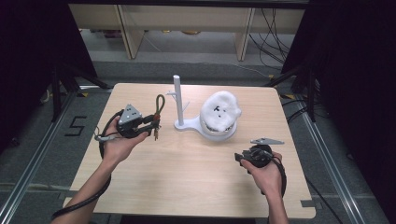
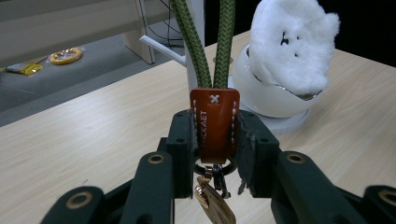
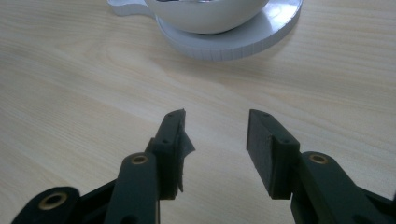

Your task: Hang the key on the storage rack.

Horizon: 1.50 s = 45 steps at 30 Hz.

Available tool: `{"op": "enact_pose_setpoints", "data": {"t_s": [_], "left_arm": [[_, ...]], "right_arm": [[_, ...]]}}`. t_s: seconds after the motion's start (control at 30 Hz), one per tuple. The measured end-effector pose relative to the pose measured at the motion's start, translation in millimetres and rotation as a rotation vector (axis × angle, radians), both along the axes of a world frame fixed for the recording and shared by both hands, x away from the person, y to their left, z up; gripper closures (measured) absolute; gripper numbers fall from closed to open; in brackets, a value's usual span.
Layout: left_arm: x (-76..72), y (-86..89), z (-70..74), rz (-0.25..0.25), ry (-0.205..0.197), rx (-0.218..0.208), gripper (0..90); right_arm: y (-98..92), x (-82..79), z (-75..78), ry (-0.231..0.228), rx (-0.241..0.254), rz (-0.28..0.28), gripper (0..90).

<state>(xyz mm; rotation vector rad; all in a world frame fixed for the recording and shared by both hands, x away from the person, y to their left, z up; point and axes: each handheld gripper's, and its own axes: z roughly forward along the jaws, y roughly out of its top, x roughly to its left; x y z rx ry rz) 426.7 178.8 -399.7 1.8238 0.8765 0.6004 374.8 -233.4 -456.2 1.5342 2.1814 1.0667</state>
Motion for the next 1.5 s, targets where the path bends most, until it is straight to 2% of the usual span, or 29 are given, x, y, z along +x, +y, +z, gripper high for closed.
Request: {"op": "enact_pose_setpoints", "data": {"t_s": [0.07,0.17,0.53,0.73,0.83,0.87,0.9,1.0,1.1,1.3,1.37,1.43,1.5], "left_arm": [[2.5,-1.7,1.4,-0.003,-0.001,0.002,68.3],[5.4,-4.4,1.9,-0.002,0.006,-0.008,68.3],[18.6,-13.2,2.1,0.002,0.012,-0.012,68.2],[24.3,-15.7,1.2,0.005,0.018,-0.018,68.2],[27.5,-16.2,-1.4,0.013,0.027,-0.019,68.2],[28.6,-16.3,-2.7,0.016,0.032,-0.021,68.2],[29.4,-16.4,-3.5,0.018,0.035,-0.017,68.1],[32.1,-17.1,-7.7,0.019,0.043,-0.023,68.1],[33.8,-18.1,-10.5,0.025,0.055,-0.025,68.0],[37.9,-22.5,-15.0,0.028,0.074,-0.024,67.9],[39.5,-24.4,-16.1,0.03,0.078,-0.025,67.8],[40.9,-26.6,-17.3,0.031,0.081,-0.027,67.7],[42.1,-28.8,-18.9,0.032,0.085,-0.028,67.6]], "right_arm": [[-0.3,0.3,-0.3,-0.004,-0.014,-0.008,57.9],[-0.2,0.1,0.0,0.0,0.003,0.002,57.9],[-1.1,-1.1,1.2,0.009,0.0,-0.011,57.7],[-2.3,0.5,-0.7,-0.006,0.016,0.001,57.7],[-2.3,0.6,-1.0,-0.006,0.016,-0.001,57.6],[0.3,-1.9,0.5,0.024,0.021,-0.034,57.6],[-2.3,-0.1,-0.2,0.001,0.0,-0.013,57.5],[-2.8,0.0,-0.6,0.002,-0.004,-0.011,57.5],[-3.2,1.0,-2.0,-0.007,0.011,-0.003,57.3],[-3.6,-0.4,-0.6,0.02,0.009,-0.024,56.9],[-3.9,0.4,-2.1,0.011,0.019,-0.015,56.8],[-4.1,0.2,-1.9,0.008,-0.001,-0.018,56.8],[-4.1,0.5,-2.3,0.009,0.004,-0.016,56.7]]}}
